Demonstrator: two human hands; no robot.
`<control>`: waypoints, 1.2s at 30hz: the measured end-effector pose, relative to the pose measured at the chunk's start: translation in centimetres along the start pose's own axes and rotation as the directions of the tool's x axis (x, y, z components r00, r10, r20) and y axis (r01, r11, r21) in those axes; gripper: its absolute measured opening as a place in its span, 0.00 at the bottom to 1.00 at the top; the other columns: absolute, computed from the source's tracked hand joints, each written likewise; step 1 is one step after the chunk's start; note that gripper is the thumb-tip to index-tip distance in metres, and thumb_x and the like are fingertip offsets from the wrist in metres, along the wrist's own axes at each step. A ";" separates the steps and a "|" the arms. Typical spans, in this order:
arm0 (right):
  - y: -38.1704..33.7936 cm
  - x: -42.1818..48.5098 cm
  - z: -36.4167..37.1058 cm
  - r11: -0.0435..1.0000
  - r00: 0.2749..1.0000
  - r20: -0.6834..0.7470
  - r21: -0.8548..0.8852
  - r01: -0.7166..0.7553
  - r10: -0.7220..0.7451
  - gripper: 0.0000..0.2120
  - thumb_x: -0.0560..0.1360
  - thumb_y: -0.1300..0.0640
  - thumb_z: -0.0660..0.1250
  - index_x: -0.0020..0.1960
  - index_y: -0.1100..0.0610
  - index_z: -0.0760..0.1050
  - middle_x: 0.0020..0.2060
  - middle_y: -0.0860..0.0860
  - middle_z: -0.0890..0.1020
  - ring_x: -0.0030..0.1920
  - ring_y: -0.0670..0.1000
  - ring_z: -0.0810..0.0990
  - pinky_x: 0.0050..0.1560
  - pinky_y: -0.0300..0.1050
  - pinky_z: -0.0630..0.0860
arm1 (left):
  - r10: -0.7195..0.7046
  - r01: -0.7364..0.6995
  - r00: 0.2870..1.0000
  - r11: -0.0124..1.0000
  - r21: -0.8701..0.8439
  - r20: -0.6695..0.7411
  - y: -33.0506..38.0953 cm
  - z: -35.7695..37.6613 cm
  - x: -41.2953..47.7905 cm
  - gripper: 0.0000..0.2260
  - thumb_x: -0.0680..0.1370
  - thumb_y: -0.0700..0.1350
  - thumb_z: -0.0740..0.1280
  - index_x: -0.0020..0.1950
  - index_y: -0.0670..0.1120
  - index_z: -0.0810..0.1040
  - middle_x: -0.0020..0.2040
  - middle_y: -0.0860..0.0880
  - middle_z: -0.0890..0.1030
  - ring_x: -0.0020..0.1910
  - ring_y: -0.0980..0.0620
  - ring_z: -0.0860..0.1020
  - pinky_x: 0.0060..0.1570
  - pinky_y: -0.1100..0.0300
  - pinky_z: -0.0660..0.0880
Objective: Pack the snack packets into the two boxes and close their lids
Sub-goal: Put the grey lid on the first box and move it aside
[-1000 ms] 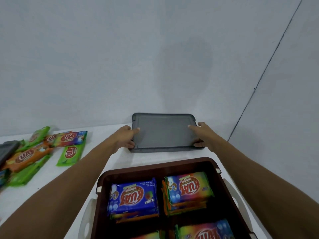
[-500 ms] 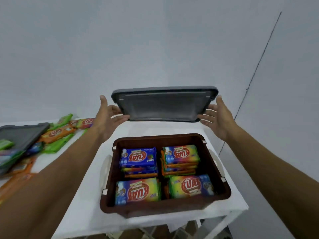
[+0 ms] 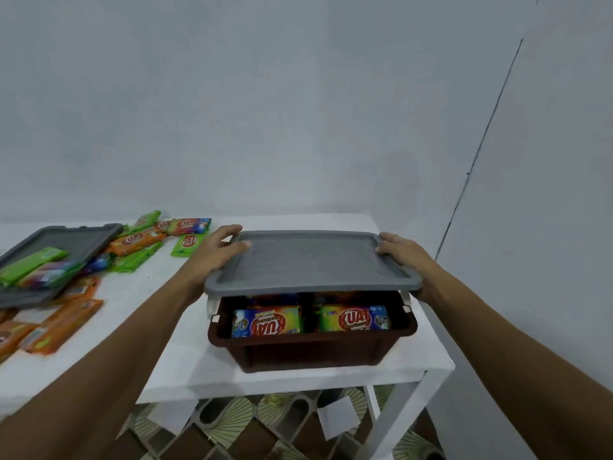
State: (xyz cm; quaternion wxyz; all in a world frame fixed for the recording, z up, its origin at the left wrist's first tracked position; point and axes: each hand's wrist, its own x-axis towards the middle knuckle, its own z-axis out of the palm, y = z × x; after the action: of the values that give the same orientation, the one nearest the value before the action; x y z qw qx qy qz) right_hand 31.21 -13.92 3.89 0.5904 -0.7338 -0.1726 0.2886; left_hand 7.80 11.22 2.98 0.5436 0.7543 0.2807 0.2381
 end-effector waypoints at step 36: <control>2.6 0.3 0.7 1.000 0.988 -0.156 0.006 -0.020 0.021 0.19 0.76 0.59 0.69 0.66 0.56 0.74 0.50 0.57 0.82 0.43 0.55 0.82 0.37 0.45 0.79 | -0.320 0.303 0.943 0.938 -0.167 -0.089 -0.8 1.2 -1.9 0.38 0.70 0.44 0.77 0.75 0.49 0.63 0.73 0.41 0.67 0.56 0.42 0.79 0.38 0.54 0.80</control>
State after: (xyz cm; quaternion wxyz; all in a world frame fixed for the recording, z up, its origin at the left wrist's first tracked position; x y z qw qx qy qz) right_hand 30.81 -13.86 1.26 0.6007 -0.7544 -0.1178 0.2369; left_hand 7.08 9.27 1.71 0.6129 0.6421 0.4086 0.2122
